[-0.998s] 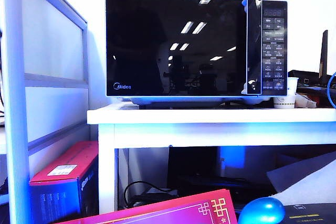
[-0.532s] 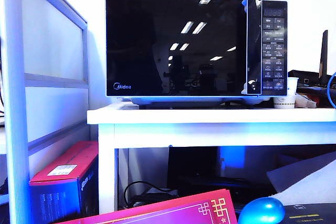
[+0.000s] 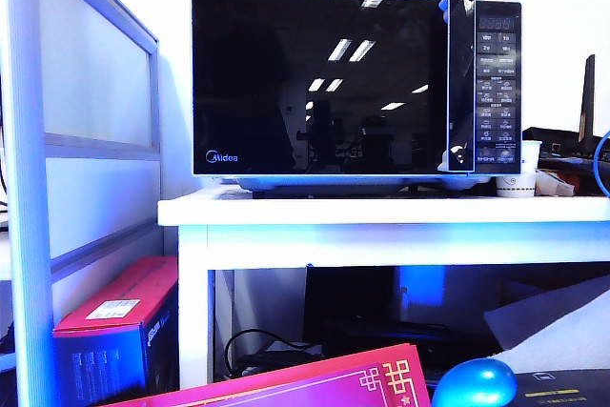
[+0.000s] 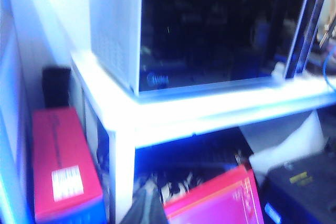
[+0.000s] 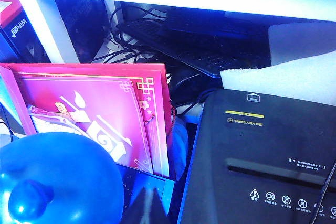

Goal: Open the microwave door, place the orange inside the microwave, then close the microwave door.

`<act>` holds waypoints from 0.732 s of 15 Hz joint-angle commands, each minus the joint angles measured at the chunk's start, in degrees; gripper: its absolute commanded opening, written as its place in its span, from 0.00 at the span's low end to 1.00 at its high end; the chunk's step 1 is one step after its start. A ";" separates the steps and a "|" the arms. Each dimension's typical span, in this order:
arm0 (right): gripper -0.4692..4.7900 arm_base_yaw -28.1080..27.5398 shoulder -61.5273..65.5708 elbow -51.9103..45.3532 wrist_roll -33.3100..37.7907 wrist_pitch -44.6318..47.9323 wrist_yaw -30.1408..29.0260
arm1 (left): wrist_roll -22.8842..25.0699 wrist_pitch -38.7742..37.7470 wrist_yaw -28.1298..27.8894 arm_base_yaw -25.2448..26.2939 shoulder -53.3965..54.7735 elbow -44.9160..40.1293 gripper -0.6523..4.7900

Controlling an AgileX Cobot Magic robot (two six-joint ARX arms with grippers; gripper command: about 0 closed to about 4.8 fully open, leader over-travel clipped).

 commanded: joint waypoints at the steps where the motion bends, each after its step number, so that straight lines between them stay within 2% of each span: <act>1: 0.09 0.02 -0.20 -0.17 0.17 0.07 0.07 | -0.11 -0.11 0.24 -0.04 -0.24 -0.07 0.11; 3: 0.09 0.02 -0.20 -0.17 0.17 0.09 0.07 | -0.11 -0.11 0.24 -0.04 -0.24 -0.07 0.11; 5: 0.09 -2.54 -2.49 -0.28 0.15 -0.13 -0.42 | -0.09 -0.11 0.26 -0.04 -0.24 -0.07 0.11; 7: 0.09 -11.85 -4.81 -0.37 0.15 0.98 -0.52 | 0.02 -0.11 0.24 -0.04 -0.24 -0.07 0.11; 8: 0.09 -14.75 -4.81 -0.59 0.15 1.27 -0.33 | 0.02 -0.15 0.22 -0.04 -0.24 -0.07 0.11; 11: 0.09 -18.32 -4.81 -0.66 0.15 1.46 0.11 | 0.02 -0.11 0.24 0.00 -0.24 -0.07 0.11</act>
